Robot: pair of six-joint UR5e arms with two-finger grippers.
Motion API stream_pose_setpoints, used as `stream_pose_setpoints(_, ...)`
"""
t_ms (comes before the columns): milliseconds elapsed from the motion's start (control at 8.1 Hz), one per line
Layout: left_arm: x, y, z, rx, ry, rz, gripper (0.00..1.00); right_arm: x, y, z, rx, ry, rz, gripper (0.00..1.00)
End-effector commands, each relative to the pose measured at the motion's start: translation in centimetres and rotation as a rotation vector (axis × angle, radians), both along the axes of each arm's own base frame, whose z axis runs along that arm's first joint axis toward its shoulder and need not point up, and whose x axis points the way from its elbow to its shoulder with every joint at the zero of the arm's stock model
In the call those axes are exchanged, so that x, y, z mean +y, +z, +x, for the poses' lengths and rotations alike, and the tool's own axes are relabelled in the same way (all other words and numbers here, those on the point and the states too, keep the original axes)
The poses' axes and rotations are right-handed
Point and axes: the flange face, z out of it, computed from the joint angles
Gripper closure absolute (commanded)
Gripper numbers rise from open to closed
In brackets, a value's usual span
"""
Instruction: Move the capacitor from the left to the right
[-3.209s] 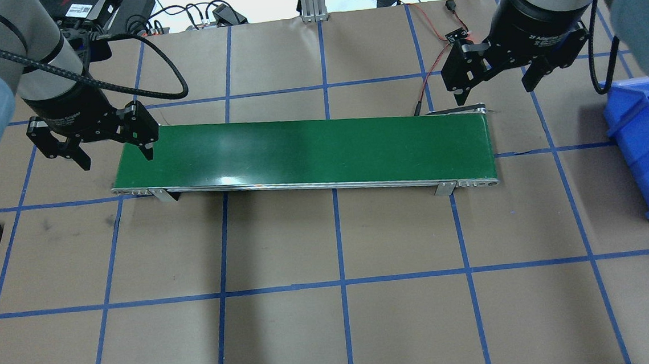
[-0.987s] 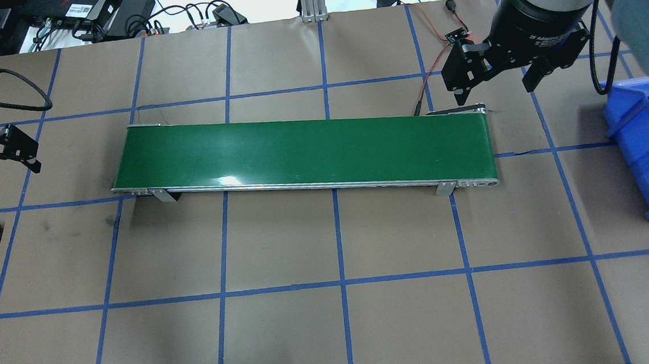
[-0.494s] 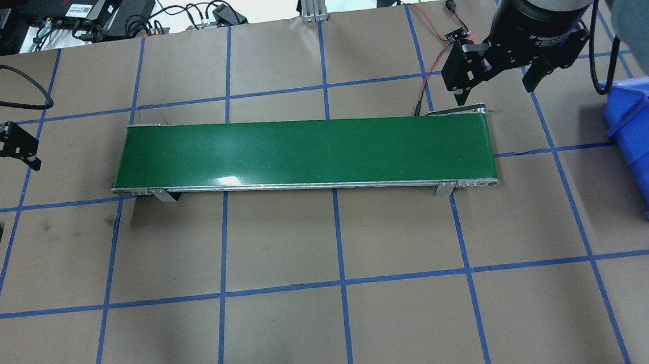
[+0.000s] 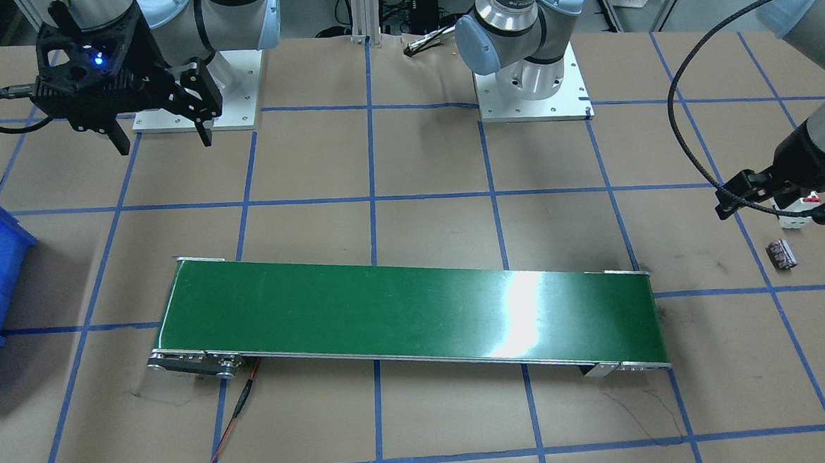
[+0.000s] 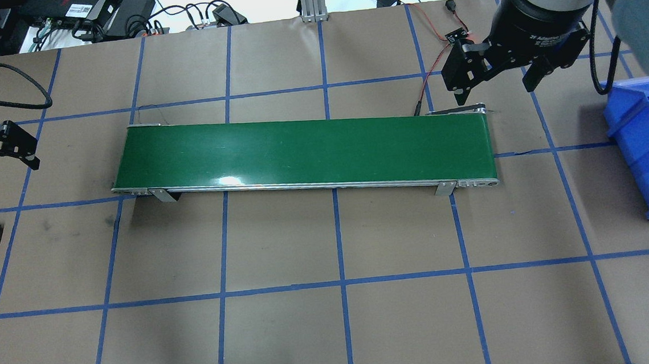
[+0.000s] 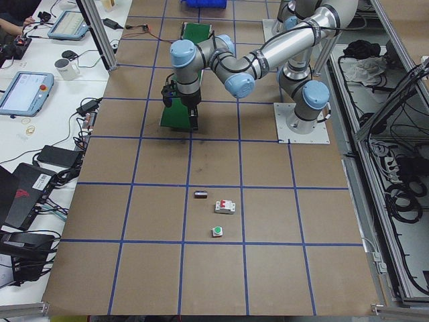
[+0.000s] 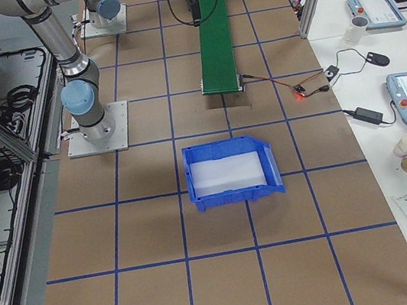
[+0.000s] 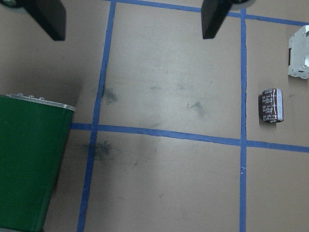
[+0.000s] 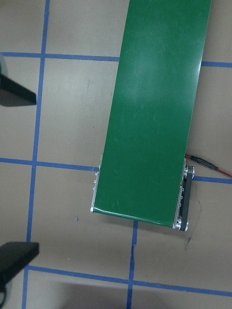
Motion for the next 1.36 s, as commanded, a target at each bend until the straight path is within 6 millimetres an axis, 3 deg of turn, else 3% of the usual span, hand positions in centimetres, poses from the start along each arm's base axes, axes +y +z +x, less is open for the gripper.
stream_pose_setpoints(0, 0.03, -0.01, -0.06, 0.001, -0.002, 0.000, 0.00, 0.01, 0.01, -0.01, 0.001, 0.000, 0.000, 0.00)
stream_pose_setpoints(1234, -0.21, -0.83, 0.57, 0.007, 0.006, 0.013, 0.00, 0.01, 0.01, 0.01, -0.001, 0.000, 0.000, 0.00)
